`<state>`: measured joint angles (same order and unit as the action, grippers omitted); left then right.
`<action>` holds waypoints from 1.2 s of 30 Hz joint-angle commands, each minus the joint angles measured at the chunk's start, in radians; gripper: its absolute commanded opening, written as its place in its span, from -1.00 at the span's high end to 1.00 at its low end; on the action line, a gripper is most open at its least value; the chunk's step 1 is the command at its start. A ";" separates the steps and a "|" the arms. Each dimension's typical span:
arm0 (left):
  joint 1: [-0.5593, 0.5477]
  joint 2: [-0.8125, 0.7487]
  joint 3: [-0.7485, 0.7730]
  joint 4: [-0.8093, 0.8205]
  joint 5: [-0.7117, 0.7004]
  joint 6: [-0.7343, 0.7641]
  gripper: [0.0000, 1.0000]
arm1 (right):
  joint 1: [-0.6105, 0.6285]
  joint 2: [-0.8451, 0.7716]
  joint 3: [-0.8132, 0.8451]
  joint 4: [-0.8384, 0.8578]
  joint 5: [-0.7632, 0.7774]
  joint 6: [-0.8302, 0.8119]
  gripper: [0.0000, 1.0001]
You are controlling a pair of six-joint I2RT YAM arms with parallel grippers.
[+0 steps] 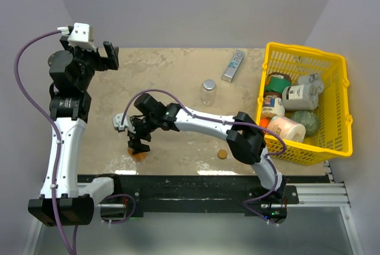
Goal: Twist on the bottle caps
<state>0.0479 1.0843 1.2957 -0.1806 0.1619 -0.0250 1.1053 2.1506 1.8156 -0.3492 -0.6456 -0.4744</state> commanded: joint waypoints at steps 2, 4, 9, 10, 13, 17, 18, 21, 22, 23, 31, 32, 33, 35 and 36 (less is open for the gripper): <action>0.017 -0.006 -0.016 0.020 0.027 -0.023 -0.99 | 0.005 0.006 -0.006 -0.002 0.004 -0.029 -0.59; 0.017 -0.006 -0.019 0.020 0.027 -0.023 -0.99 | 0.005 0.009 -0.006 0.015 0.012 -0.020 -0.54; 0.018 -0.003 -0.030 0.024 0.037 -0.023 -0.99 | 0.005 0.014 0.001 0.039 0.021 -0.009 -0.11; 0.017 -0.003 -0.033 0.024 0.039 -0.023 -0.99 | 0.007 0.014 -0.001 0.044 0.021 -0.006 0.07; 0.017 0.003 -0.041 0.027 0.063 -0.016 -0.99 | 0.005 0.012 -0.001 0.055 0.006 0.000 0.47; 0.017 0.003 -0.041 0.013 0.189 0.046 -0.99 | -0.005 -0.011 0.001 0.017 0.017 -0.001 0.81; 0.017 0.000 -0.042 0.004 0.223 0.065 -0.99 | -0.016 -0.052 -0.007 0.012 0.020 0.002 0.82; 0.017 -0.006 -0.035 -0.046 0.402 0.154 -0.99 | -0.093 -0.147 -0.079 0.018 0.011 0.040 0.90; 0.017 -0.004 -0.032 -0.065 0.462 0.183 -0.99 | -0.146 -0.214 -0.108 0.016 -0.006 0.049 0.93; 0.017 -0.003 -0.030 -0.083 0.596 0.232 -0.99 | -0.174 -0.244 -0.122 0.015 -0.014 0.060 0.96; -0.040 0.129 -0.001 -0.232 0.982 0.325 -0.99 | -0.419 -0.463 -0.214 0.124 -0.081 0.186 1.00; -0.078 0.140 0.008 -0.259 0.988 0.403 -0.99 | -0.426 -0.481 -0.210 0.134 -0.078 0.192 1.00; -0.086 0.153 0.029 -0.301 0.990 0.433 -0.99 | -0.433 -0.492 -0.207 0.141 -0.072 0.207 1.00; -0.097 0.202 0.059 -0.339 0.995 0.503 -0.99 | -0.453 -0.505 -0.196 0.145 -0.071 0.215 1.00; -0.100 0.219 0.089 -0.386 0.996 0.528 -0.99 | -0.458 -0.508 -0.191 0.144 -0.072 0.218 1.00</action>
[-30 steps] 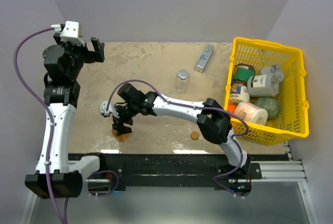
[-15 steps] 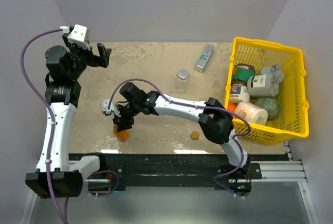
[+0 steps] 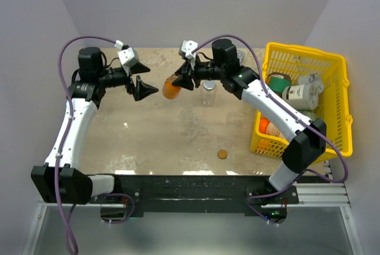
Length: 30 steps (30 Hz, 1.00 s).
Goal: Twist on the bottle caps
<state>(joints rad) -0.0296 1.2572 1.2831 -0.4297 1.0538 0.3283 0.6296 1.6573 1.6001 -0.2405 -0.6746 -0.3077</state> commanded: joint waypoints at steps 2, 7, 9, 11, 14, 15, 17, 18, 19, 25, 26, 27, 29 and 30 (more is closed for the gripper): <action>-0.027 0.093 0.130 -0.181 0.107 0.242 -0.99 | 0.005 -0.022 0.037 0.046 -0.045 0.064 1.00; -0.055 0.152 0.194 -0.273 0.112 0.322 -0.99 | -0.001 -0.042 0.058 0.096 -0.057 0.143 1.00; -0.085 0.162 0.212 -0.322 0.100 0.366 -0.99 | -0.002 -0.042 0.064 0.125 -0.056 0.179 1.00; -0.122 0.177 0.223 -0.363 0.086 0.417 -0.99 | -0.001 -0.036 0.081 0.139 -0.059 0.191 1.00; -0.148 0.174 0.208 -0.360 0.063 0.398 -0.99 | -0.001 -0.019 0.121 0.142 -0.094 0.214 1.00; -0.150 0.168 0.181 -0.301 0.055 0.375 -0.99 | -0.002 -0.016 0.132 0.142 -0.101 0.234 1.00; -0.153 0.150 0.151 -0.238 0.034 0.318 -0.99 | -0.001 -0.013 0.149 0.156 -0.123 0.254 1.00; -0.153 0.148 0.136 -0.194 0.017 0.304 -0.99 | -0.001 -0.011 0.152 0.158 -0.131 0.271 1.00; -0.151 0.148 0.133 -0.178 0.014 0.290 -0.99 | -0.001 -0.011 0.156 0.161 -0.135 0.277 1.00; -0.153 0.160 0.124 -0.080 0.020 0.204 -0.86 | -0.002 -0.011 0.143 0.170 -0.160 0.300 1.00; -0.153 0.162 0.124 -0.066 0.026 0.189 -0.83 | -0.002 -0.011 0.139 0.171 -0.158 0.300 1.00; -0.153 0.163 0.125 -0.063 0.031 0.186 -0.79 | -0.001 -0.011 0.132 0.175 -0.157 0.300 1.00; -0.153 0.162 0.125 -0.060 0.041 0.184 -0.65 | -0.001 -0.011 0.123 0.182 -0.151 0.300 1.00; -0.153 0.163 0.125 -0.061 0.044 0.183 -0.51 | -0.001 -0.008 0.116 0.184 -0.143 0.300 1.00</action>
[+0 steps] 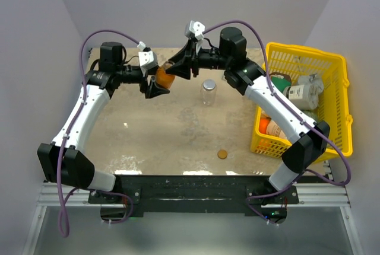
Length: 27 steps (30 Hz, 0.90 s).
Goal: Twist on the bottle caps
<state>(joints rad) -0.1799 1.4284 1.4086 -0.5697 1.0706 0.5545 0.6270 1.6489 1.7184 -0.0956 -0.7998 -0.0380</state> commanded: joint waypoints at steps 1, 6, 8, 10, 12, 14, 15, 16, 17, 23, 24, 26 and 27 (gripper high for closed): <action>-0.003 -0.008 0.000 0.074 0.031 -0.038 -0.42 | 0.000 0.003 -0.005 0.037 -0.012 0.030 1.00; -0.003 0.004 -0.010 -0.004 0.032 0.016 0.57 | -0.025 -0.001 0.004 -0.035 0.057 0.055 0.10; -0.004 0.003 -0.034 -0.025 -0.001 0.033 0.87 | -0.050 -0.027 0.012 -0.094 0.100 -0.006 -0.12; -0.004 -0.014 -0.065 -0.024 -0.040 0.035 1.00 | -0.088 -0.069 0.030 -0.215 0.154 -0.083 -0.26; -0.004 -0.048 -0.129 0.002 -0.101 0.027 1.00 | -0.111 -0.098 0.014 -0.323 0.206 -0.260 -0.34; -0.003 -0.081 -0.195 0.050 -0.158 0.013 1.00 | -0.116 -0.136 -0.050 -0.507 0.267 -0.509 -0.34; -0.003 -0.091 -0.213 0.066 -0.179 -0.013 1.00 | -0.118 -0.146 -0.083 -0.563 0.289 -0.596 -0.34; -0.003 -0.098 -0.242 0.094 -0.216 -0.025 1.00 | -0.116 -0.156 -0.109 -0.689 0.300 -0.682 -0.34; -0.003 -0.111 -0.255 0.105 -0.230 -0.031 1.00 | -0.116 -0.153 -0.155 -0.763 0.321 -0.862 -0.33; 0.002 -0.140 -0.310 0.169 -0.310 -0.097 1.00 | -0.116 -0.141 -0.383 -0.993 0.461 -1.303 -0.39; 0.002 -0.141 -0.312 0.169 -0.310 -0.099 1.00 | -0.116 -0.146 -0.414 -0.995 0.471 -1.344 -0.39; 0.002 -0.143 -0.313 0.169 -0.310 -0.102 1.00 | -0.116 -0.167 -0.495 -0.992 0.472 -1.474 -0.37; 0.002 -0.144 -0.313 0.169 -0.311 -0.105 1.00 | -0.113 -0.175 -0.519 -0.987 0.465 -1.514 -0.37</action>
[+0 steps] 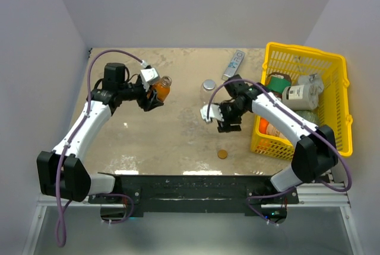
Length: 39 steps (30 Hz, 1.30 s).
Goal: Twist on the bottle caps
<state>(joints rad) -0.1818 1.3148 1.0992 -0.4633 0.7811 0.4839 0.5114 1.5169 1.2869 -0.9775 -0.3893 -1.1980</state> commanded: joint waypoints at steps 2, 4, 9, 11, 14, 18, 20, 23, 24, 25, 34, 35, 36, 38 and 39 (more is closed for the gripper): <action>0.004 -0.031 -0.002 0.063 -0.026 -0.036 1.00 | 0.019 -0.053 -0.156 -0.089 0.058 -0.472 -0.37; 0.004 -0.029 -0.002 0.068 -0.029 -0.041 1.00 | 0.041 -0.079 -0.208 -0.025 0.075 -0.552 -0.37; 0.007 -0.026 -0.002 0.074 -0.032 -0.048 1.00 | 0.133 -0.095 -0.296 0.059 0.037 -0.604 -0.34; 0.007 -0.026 0.001 0.069 -0.036 -0.048 1.00 | 0.171 -0.061 -0.282 0.043 0.017 -0.588 -0.30; 0.007 -0.029 0.001 0.066 -0.043 -0.047 1.00 | 0.199 -0.023 -0.287 0.040 0.013 -0.588 -0.26; 0.005 -0.031 -0.001 0.061 -0.052 -0.044 1.00 | 0.210 0.008 -0.285 0.007 0.010 -0.609 -0.23; 0.005 -0.031 -0.001 0.055 -0.059 -0.041 1.00 | 0.213 0.023 -0.285 -0.027 0.013 -0.620 -0.19; 0.005 -0.032 0.002 0.055 -0.062 -0.039 1.00 | 0.213 0.023 -0.304 -0.033 0.023 -0.635 -0.16; 0.005 -0.032 0.002 0.055 -0.062 -0.041 1.00 | 0.213 0.020 -0.307 -0.033 0.023 -0.637 -0.16; 0.005 -0.032 0.005 0.055 -0.063 -0.041 1.00 | 0.213 0.017 -0.310 -0.032 0.018 -0.637 -0.15; 0.005 -0.020 0.022 0.045 -0.077 -0.039 1.00 | 0.216 0.040 -0.348 0.016 0.009 -0.646 -0.14; 0.005 -0.017 0.025 0.043 -0.078 -0.038 1.00 | 0.217 0.043 -0.354 0.017 0.007 -0.646 -0.14; 0.005 -0.015 0.028 0.038 -0.080 -0.036 1.00 | 0.219 0.046 -0.356 0.022 0.006 -0.644 -0.13; 0.005 -0.015 0.036 0.035 -0.085 -0.034 1.00 | 0.222 0.049 -0.365 0.051 0.006 -0.637 -0.13; 0.005 -0.015 0.037 0.034 -0.088 -0.031 1.00 | 0.223 0.051 -0.370 0.059 0.010 -0.637 -0.13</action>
<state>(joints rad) -0.1791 1.3125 1.0992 -0.4370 0.7002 0.4553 0.7238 1.5581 0.9340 -0.9607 -0.3576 -1.8153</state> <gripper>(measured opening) 0.649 0.570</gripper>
